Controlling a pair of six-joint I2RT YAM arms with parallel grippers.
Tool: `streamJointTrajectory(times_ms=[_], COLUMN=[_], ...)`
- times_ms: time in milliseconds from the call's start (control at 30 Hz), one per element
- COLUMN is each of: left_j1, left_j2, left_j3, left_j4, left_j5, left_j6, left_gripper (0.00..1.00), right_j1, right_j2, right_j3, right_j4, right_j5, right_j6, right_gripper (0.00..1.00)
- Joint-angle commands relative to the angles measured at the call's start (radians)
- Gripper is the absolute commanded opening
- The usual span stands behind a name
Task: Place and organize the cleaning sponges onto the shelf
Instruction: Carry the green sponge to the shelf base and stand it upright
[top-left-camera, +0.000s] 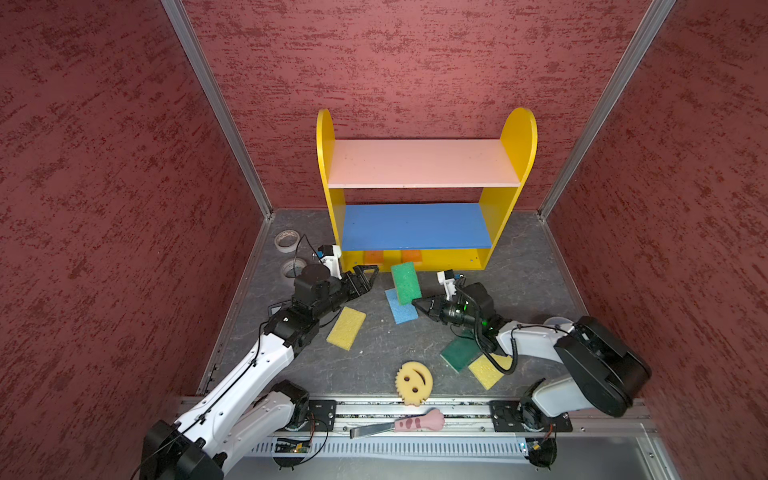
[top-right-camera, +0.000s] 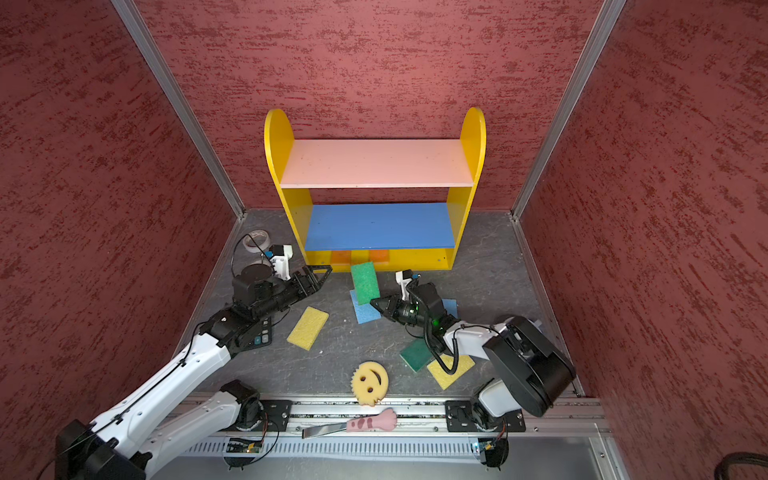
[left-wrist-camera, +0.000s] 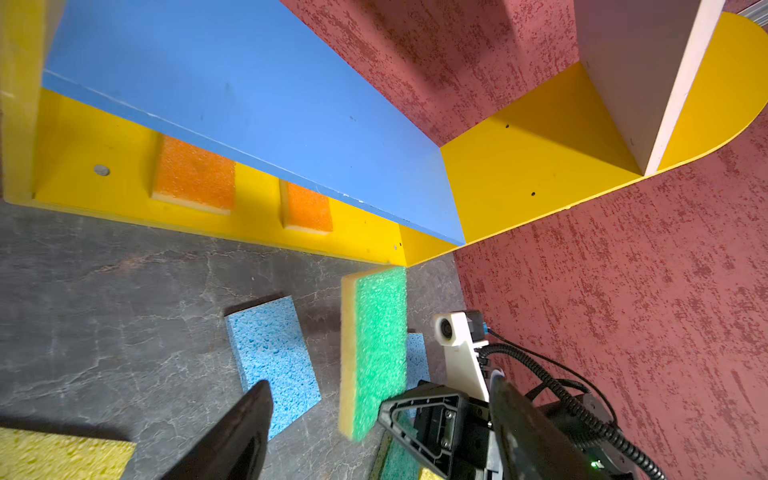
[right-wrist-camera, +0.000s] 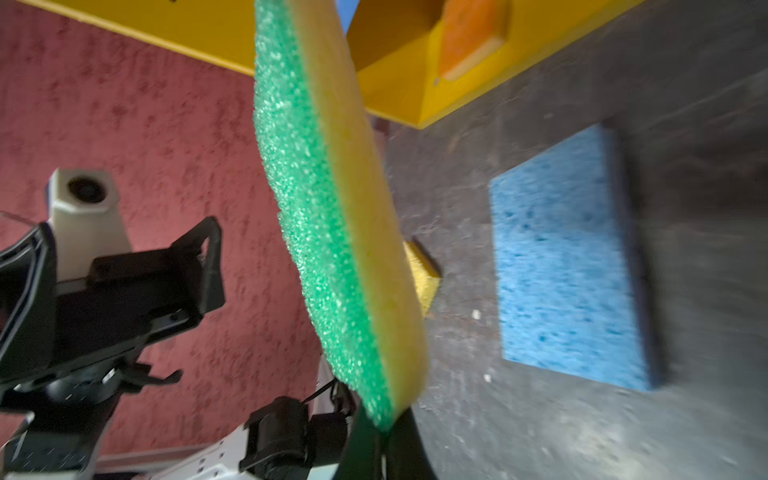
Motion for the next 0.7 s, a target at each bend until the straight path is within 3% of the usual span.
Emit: streamJointTrajectory(times_ms=[0,167,667], left_j1=[0.009,0.009,0.008], left_j2=[-0.020,-0.013,-0.012], left_j3=[0.018,0.021,0.011], left_j4=[-0.040,-0.047,-0.065], left_j5=[-0.035,-0.023,-0.021], left_j6=[0.031,0.025,0.012], left_gripper=[0.82,0.82,0.82], right_j1=[-0.049,-0.160,-0.302], right_j2=[-0.094,-0.084,0.147], right_j3=[0.030,0.088,0.229], right_j4=[-0.287,-0.485,-0.473], right_j5=[0.153,0.190,0.206], right_j6=[-0.108,-0.184,-0.293], right_gripper=[0.00,0.00,0.00])
